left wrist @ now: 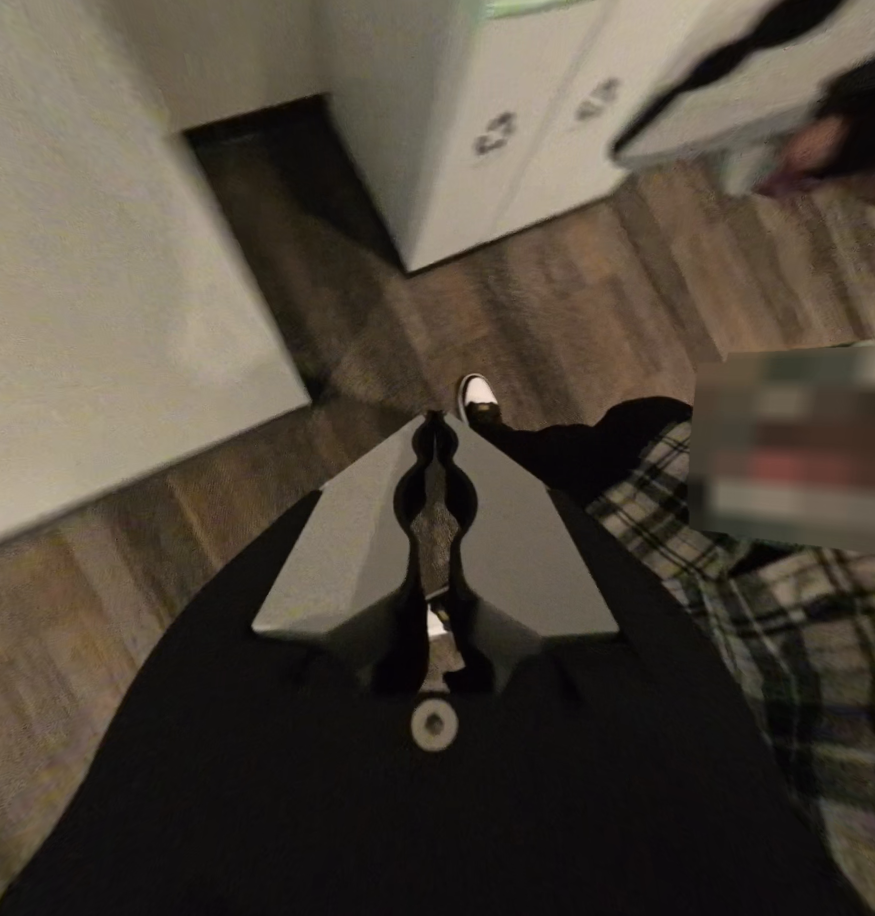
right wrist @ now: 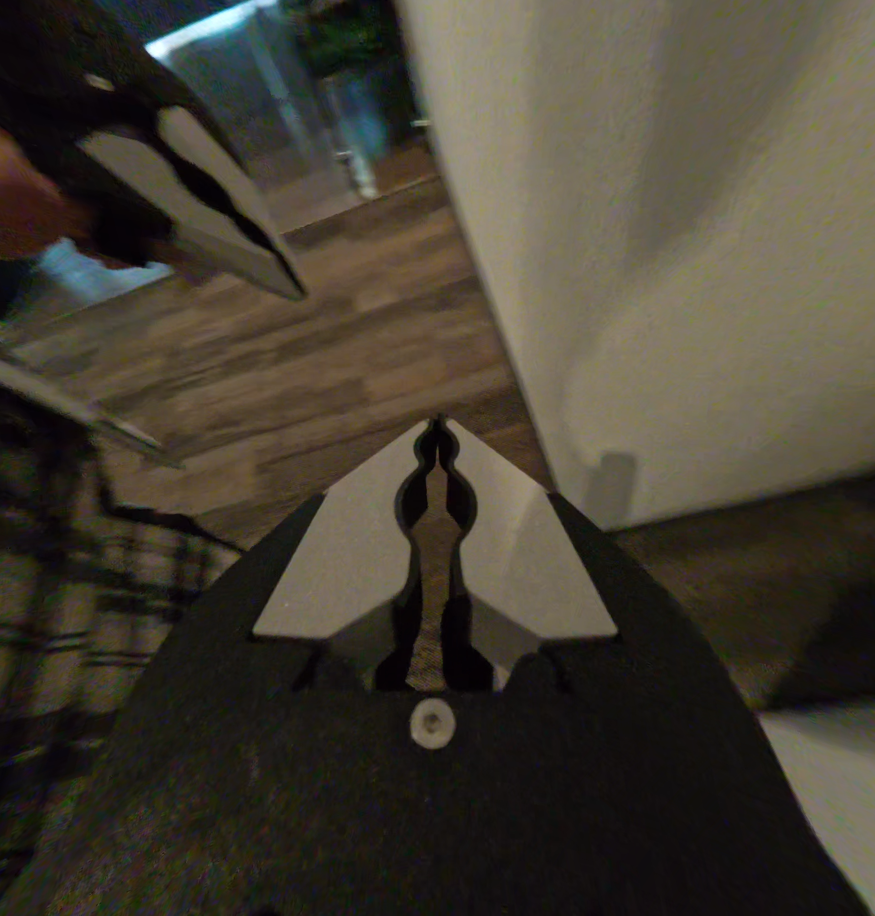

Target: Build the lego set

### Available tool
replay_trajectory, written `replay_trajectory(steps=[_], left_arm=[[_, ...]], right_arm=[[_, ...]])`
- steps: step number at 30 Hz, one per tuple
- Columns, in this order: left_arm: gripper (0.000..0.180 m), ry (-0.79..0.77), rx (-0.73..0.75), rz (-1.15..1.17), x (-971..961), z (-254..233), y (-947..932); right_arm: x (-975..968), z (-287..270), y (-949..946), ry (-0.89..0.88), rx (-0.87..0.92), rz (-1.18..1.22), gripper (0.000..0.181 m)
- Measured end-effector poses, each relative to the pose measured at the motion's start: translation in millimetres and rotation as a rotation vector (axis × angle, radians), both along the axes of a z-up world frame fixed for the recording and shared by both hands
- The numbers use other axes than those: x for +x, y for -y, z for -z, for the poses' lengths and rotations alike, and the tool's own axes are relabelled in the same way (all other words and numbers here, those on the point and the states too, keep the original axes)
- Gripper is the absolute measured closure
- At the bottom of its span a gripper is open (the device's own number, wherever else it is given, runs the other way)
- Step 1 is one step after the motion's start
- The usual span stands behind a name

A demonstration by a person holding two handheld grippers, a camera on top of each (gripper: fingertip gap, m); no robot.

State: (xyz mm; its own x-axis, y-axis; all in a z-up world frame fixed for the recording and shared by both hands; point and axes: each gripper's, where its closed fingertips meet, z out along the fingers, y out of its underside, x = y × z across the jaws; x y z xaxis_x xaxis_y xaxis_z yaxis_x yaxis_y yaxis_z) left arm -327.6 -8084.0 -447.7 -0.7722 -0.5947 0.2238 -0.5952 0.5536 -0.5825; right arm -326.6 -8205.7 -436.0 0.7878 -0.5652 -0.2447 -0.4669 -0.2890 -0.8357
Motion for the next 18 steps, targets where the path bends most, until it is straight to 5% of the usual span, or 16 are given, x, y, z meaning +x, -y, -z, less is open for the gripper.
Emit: replay_trajectory(steps=[8,15,18], left_arm=[[0.18,0.07,-0.037,-0.654,-103.7,-20.7,-369.4],[0.17,0.113,-0.105,-0.88,-76.1,-4.1,-583.1],[0.16,0.142,-0.018,-0.912,-47.8,1.6,-675.5]], right_arm=[[-80.1,-43.3,-325.0,0.074,-0.013,-0.521,0.181],[-38.6,-0.1,-473.9,-0.034,-0.157,-0.6,0.166],[5.9,21.0,-575.8,-0.068,-0.147,-0.667,0.164]])
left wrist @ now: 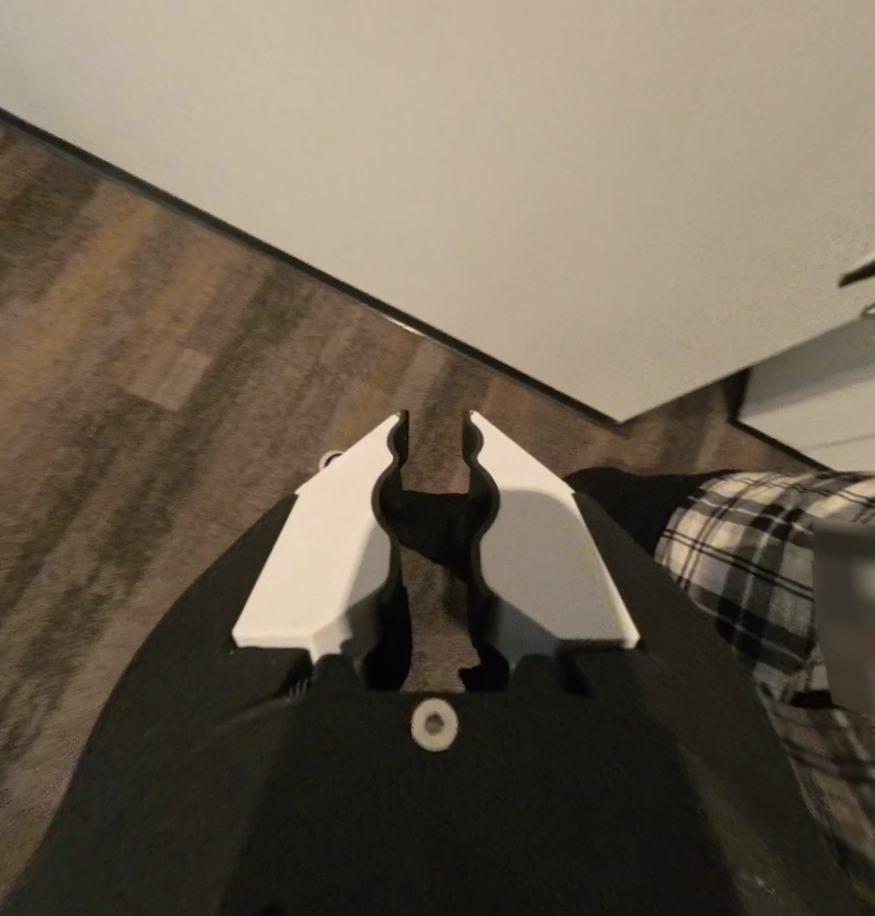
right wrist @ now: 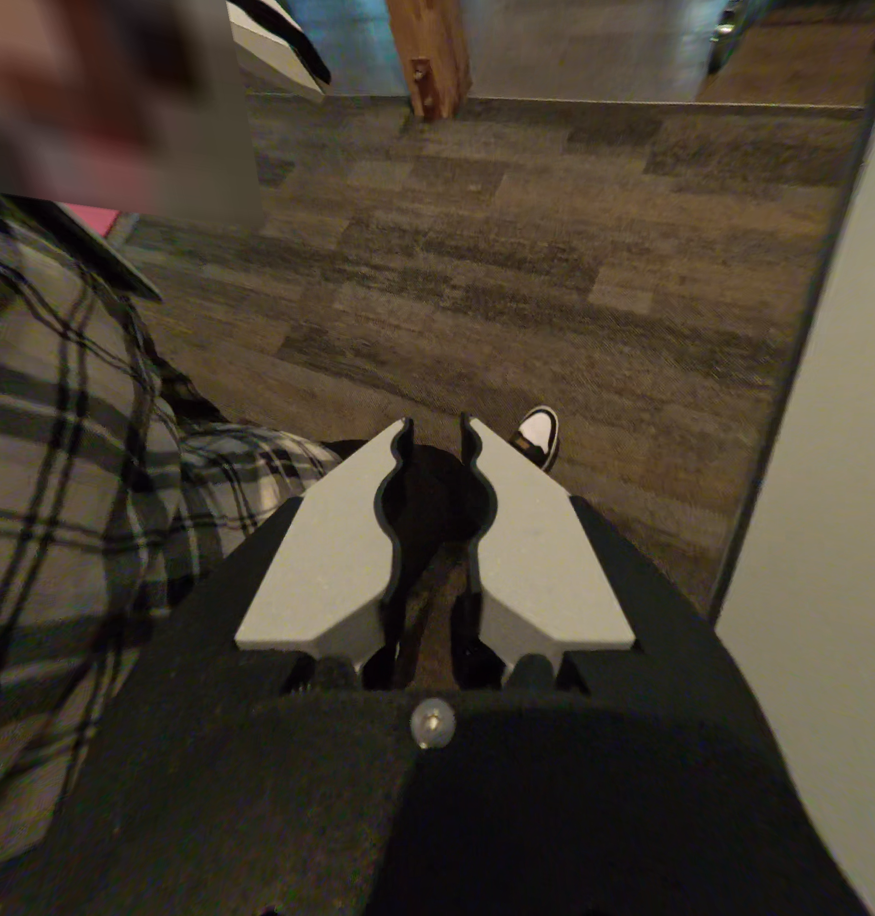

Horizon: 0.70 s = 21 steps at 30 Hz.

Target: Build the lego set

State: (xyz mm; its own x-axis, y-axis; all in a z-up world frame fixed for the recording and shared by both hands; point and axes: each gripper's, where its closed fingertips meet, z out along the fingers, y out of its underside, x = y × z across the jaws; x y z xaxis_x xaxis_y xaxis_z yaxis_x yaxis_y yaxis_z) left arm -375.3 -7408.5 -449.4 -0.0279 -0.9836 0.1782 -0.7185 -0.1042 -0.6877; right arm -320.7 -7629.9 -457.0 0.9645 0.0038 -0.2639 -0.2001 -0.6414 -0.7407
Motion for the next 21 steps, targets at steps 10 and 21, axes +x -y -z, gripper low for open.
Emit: replay_trajectory(steps=[10,21], left_arm=[[0.165,-0.069,-0.037,-0.515,-41.4,-26.1,-376.2],[0.16,0.039,-0.125,-0.6,-2.5,15.3,-758.0]], right_arm=[[93.9,-85.8,-509.8,0.048,0.218,-0.463,0.143],[98.5,-89.8,-906.2,0.051,0.235,-0.571,0.135]])
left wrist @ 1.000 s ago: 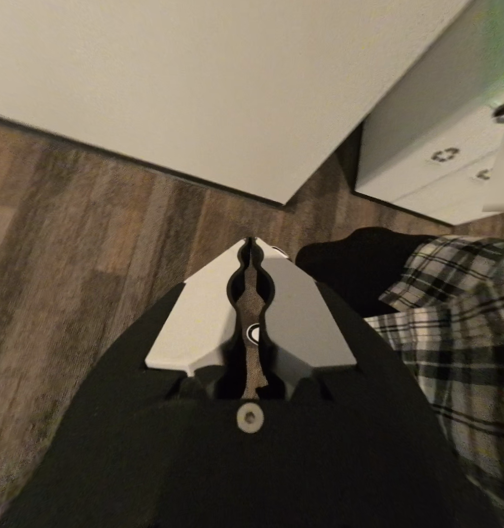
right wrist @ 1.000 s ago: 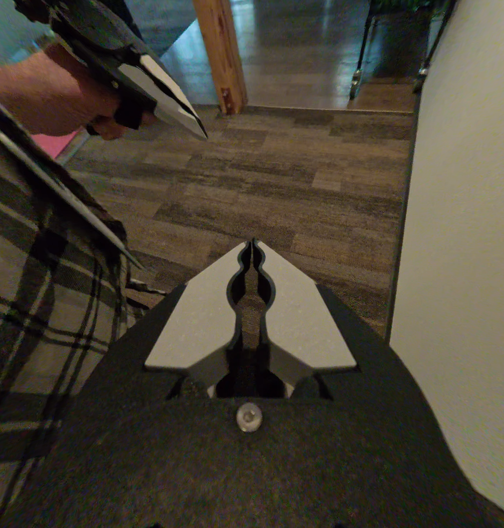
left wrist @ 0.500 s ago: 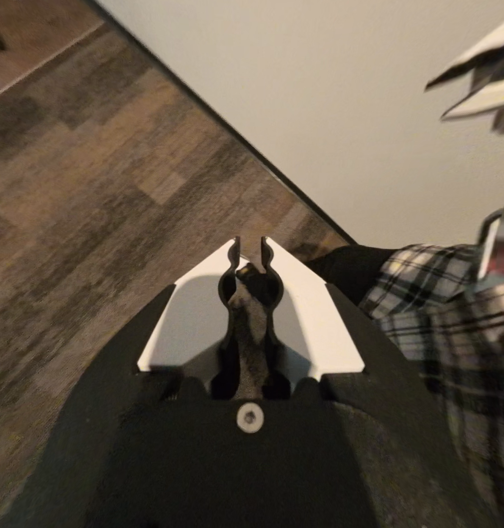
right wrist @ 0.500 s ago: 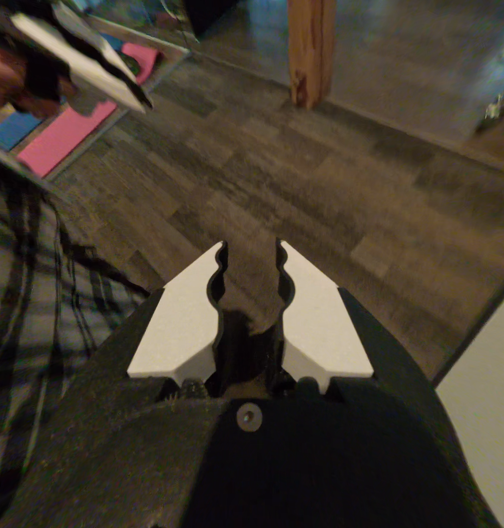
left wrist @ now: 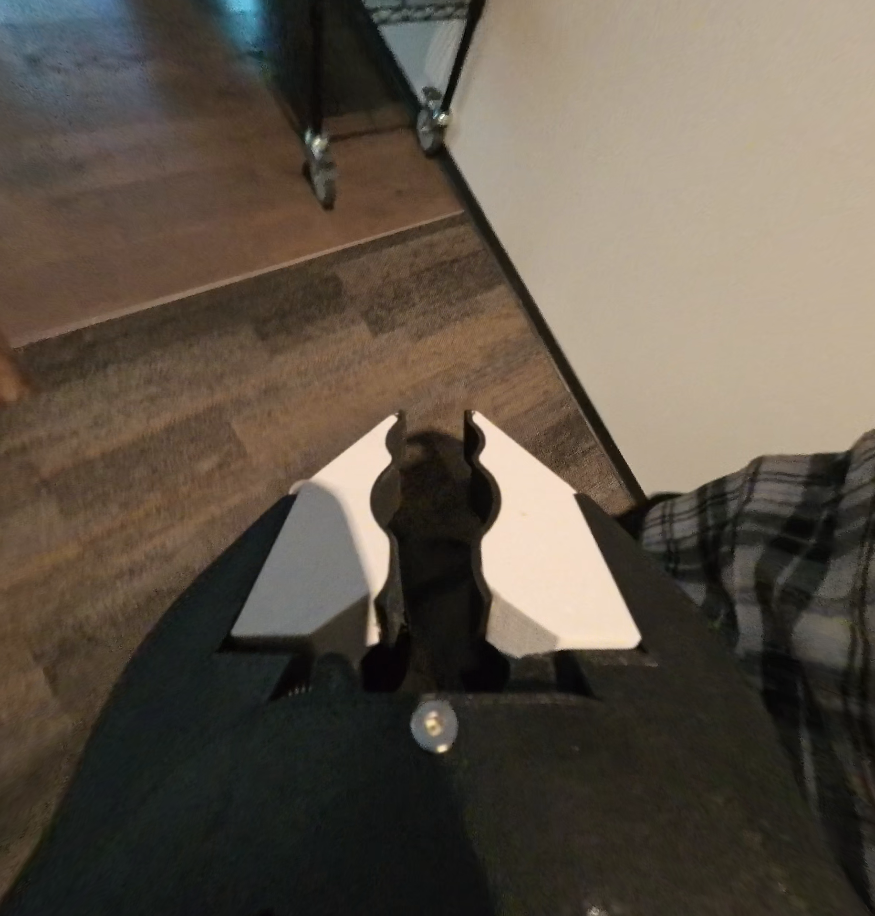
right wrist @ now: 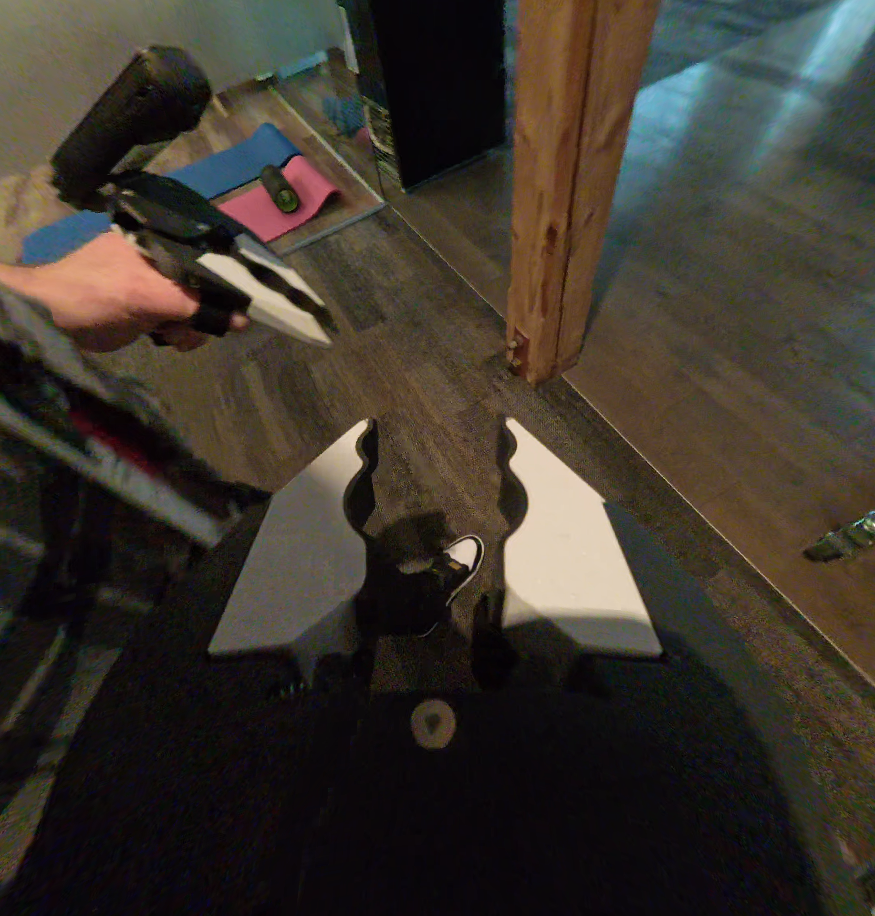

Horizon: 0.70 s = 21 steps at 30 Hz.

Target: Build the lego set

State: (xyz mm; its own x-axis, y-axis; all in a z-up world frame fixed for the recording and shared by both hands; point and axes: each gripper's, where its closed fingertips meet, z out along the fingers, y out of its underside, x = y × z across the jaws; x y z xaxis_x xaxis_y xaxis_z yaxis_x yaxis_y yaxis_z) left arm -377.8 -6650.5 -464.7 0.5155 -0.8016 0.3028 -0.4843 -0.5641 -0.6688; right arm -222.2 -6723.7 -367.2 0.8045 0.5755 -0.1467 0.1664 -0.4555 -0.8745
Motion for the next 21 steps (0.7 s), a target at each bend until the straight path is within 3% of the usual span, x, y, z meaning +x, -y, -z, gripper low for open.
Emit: replay_trajectory(steps=[5,9,16,21], left_arm=[[0.156,0.022,0.168,0.251,106.9,-64.9,-201.1],[0.152,0.152,0.208,0.359,203.5,-116.7,-331.9],[0.153,0.222,0.318,0.479,349.4,-128.1,-509.3],[0.157,0.2,0.291,0.498,410.7,-139.2,-640.8]], right_arm=[[44.3,-16.4,-142.3,0.014,-0.01,0.123,0.132],[104.2,-24.0,-252.0,0.007,0.0,0.258,0.129],[191.9,5.8,-473.0,0.022,0.055,0.22,0.129],[277.2,-31.8,-685.1,0.026,0.148,0.197,0.13]])
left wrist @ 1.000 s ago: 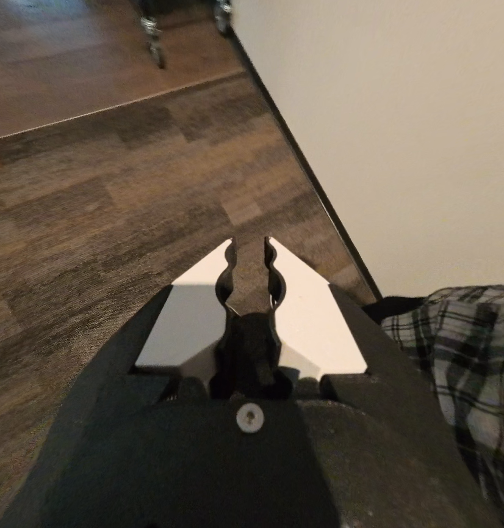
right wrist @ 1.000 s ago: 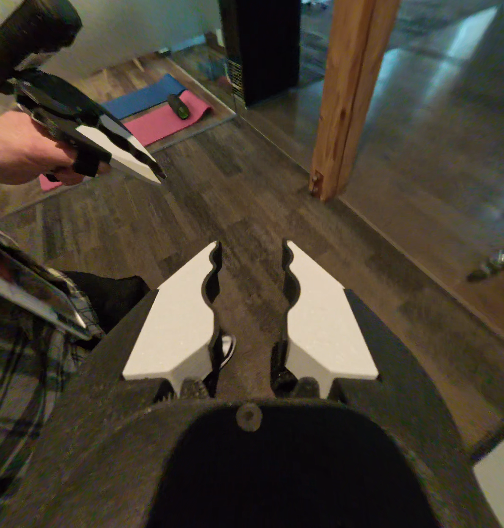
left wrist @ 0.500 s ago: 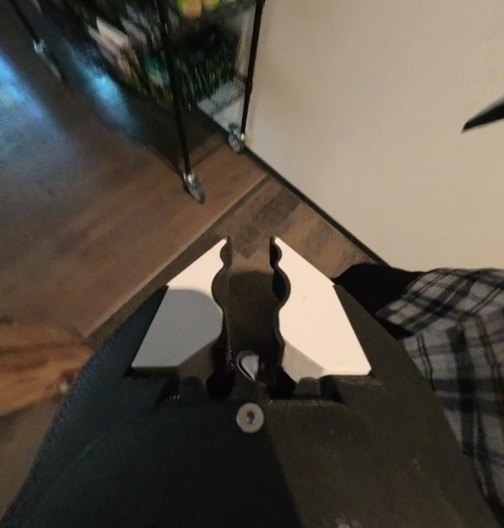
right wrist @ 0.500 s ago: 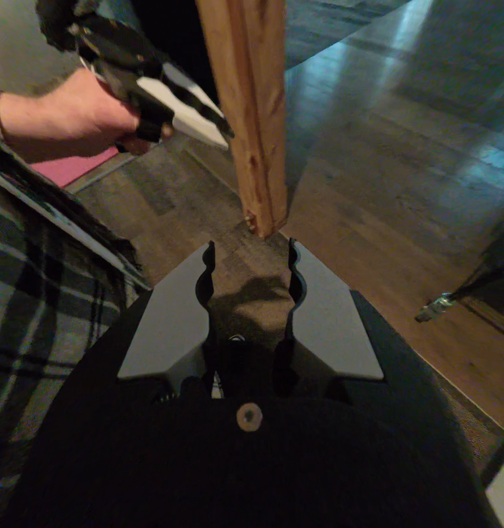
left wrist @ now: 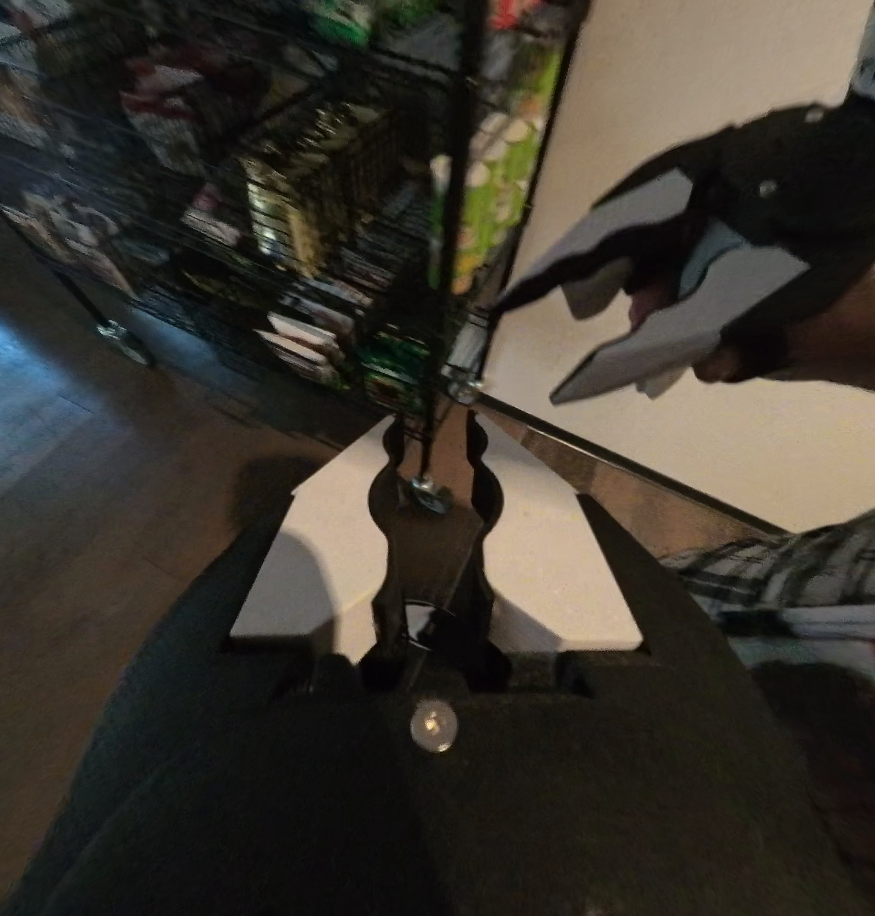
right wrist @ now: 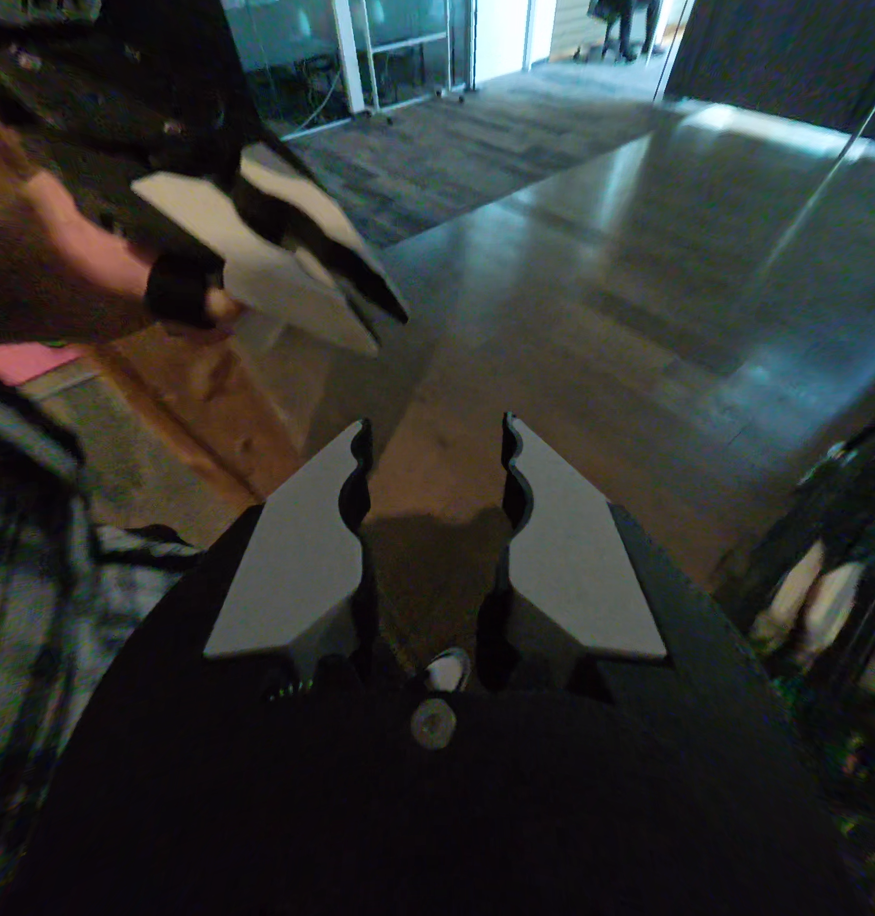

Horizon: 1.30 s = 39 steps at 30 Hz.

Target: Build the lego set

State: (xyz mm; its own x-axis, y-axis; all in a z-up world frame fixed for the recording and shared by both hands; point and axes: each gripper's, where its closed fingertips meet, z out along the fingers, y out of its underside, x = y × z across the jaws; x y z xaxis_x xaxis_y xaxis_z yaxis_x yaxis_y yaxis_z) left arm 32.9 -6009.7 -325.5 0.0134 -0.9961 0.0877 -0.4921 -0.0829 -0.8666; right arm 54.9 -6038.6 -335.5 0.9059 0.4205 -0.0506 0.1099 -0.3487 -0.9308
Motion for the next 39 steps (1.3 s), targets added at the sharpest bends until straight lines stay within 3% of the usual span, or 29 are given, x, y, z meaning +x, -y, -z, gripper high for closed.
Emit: replay_trajectory(steps=[6,13,16,20,22,26,30,34,37,39], left_arm=[[0.156,0.01,0.03,-0.092,35.2,-21.5,-195.8],[0.16,-0.04,-0.004,-0.159,9.4,31.9,-428.1],[0.166,-0.068,-0.06,-0.167,-2.6,49.1,-531.6],[0.18,-0.095,-0.006,-0.027,13.9,28.9,-651.3],[0.18,-0.124,0.041,0.032,30.6,20.8,-712.0],[0.18,-0.041,0.03,0.054,90.0,0.0,-833.5],[0.18,-0.005,0.022,0.064,160.5,7.2,-934.8],[0.18,-0.089,-0.051,0.043,214.8,44.1,-1034.2],[0.18,-0.111,-0.139,0.01,255.0,36.0,-1117.5],[0.18,-0.152,-0.1,-0.01,281.5,31.2,-1180.2]], right_arm=[[38.9,-62.2,-193.9,0.025,0.099,-0.046,0.127],[39.5,-12.6,-381.5,-0.005,-0.005,-0.058,0.133],[45.1,6.0,-467.5,-0.043,-0.082,-0.012,0.144],[60.1,-18.3,-579.8,-0.052,-0.074,0.05,0.153],[76.2,-17.9,-629.6,-0.052,-0.111,0.087,0.154],[119.6,-16.1,-722.7,-0.061,-0.122,0.139,0.164],[174.8,5.9,-826.1,-0.089,-0.126,0.138,0.177],[245.2,17.6,-963.8,-0.083,-0.055,0.051,0.181],[315.7,-11.7,-1077.1,-0.03,0.003,0.017,0.181],[361.6,-43.7,-1143.0,0.009,0.056,0.007,0.181]])
